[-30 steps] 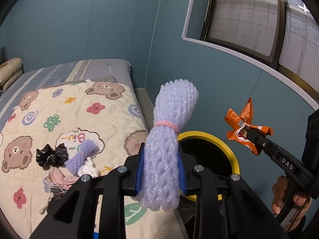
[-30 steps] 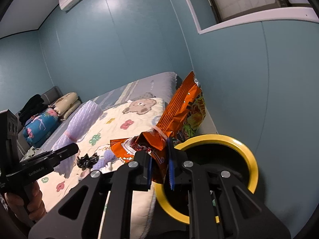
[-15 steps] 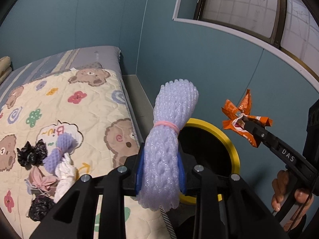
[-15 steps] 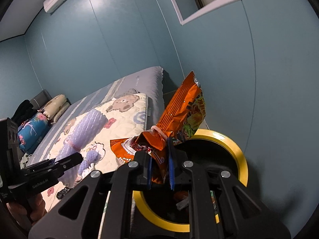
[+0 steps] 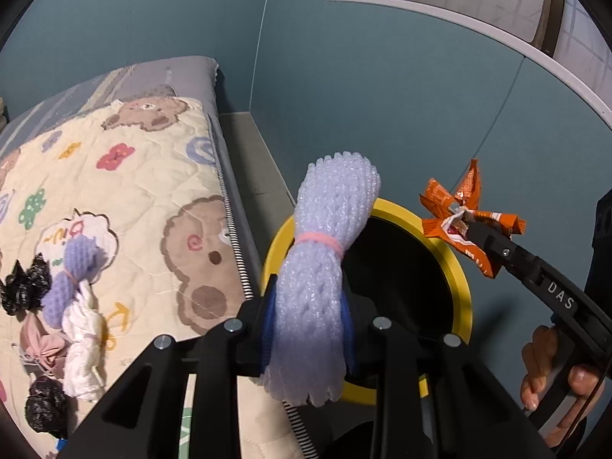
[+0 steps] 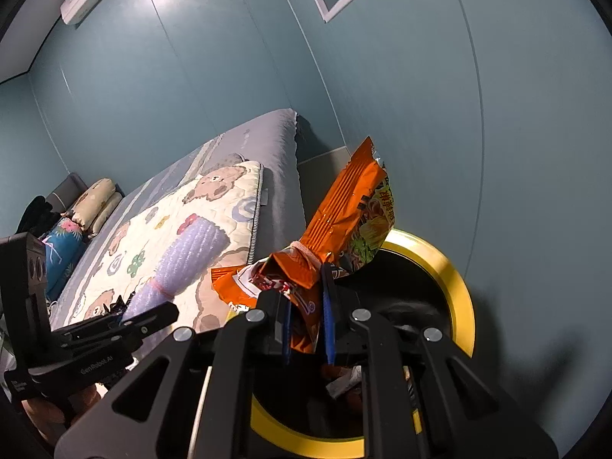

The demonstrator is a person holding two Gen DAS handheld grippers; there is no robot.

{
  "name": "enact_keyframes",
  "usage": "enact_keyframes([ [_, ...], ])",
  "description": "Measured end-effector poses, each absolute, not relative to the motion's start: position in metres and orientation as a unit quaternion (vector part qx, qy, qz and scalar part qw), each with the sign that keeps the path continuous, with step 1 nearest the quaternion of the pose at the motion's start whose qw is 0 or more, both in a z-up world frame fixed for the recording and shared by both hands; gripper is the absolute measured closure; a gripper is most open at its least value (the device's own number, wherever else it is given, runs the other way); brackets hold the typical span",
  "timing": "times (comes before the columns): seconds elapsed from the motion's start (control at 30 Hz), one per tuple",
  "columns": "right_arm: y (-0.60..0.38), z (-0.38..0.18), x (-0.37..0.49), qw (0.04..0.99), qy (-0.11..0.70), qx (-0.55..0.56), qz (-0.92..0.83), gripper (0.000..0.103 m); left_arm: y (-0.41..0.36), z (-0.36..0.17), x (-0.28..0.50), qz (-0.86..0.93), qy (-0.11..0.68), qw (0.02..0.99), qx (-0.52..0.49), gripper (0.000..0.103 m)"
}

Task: Collect trash
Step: 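Carry the lavender net and orange wrapper over the yellow-rimmed bin with both tools, then open both tools to drop the net and wrapper into the bin, then move both tools back over the remaining trash on the bed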

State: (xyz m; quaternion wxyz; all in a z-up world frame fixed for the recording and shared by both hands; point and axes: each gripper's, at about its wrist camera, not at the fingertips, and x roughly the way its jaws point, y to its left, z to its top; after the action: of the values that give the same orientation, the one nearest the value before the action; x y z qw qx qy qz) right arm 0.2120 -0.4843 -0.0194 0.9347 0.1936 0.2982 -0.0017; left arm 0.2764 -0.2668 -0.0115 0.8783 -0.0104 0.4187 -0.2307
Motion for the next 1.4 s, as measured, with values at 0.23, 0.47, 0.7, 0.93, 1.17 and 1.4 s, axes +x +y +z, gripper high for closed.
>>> enact_keyframes([
  [0.23,-0.489,-0.018,0.214,0.937,0.293,0.189,-0.011,0.090,-0.272,-0.020,0.287,-0.240,0.432,0.869,-0.031,0.076],
  [0.47,-0.488,-0.014,0.210,0.937,0.292,0.191,-0.021,0.084,-0.266,-0.013,0.288,-0.248,0.426,0.868,-0.055,0.056],
  [0.7,-0.492,-0.008,0.201,0.939,0.286,0.187,-0.042,0.064,-0.255,-0.002,0.281,-0.242,0.409,0.878,-0.060,0.033],
  [0.93,-0.486,-0.003,0.192,0.940,0.282,0.189,-0.039,0.055,-0.224,0.009,0.261,-0.213,0.373,0.902,-0.040,0.017],
  [1.17,-0.458,0.005,0.188,0.943,0.278,0.182,-0.004,0.050,-0.170,0.016,0.240,-0.181,0.360,0.914,-0.040,0.013],
  [1.4,-0.415,0.016,0.184,0.947,0.275,0.161,0.043,0.047,-0.107,0.025,0.229,-0.131,0.350,0.926,-0.058,0.012],
])
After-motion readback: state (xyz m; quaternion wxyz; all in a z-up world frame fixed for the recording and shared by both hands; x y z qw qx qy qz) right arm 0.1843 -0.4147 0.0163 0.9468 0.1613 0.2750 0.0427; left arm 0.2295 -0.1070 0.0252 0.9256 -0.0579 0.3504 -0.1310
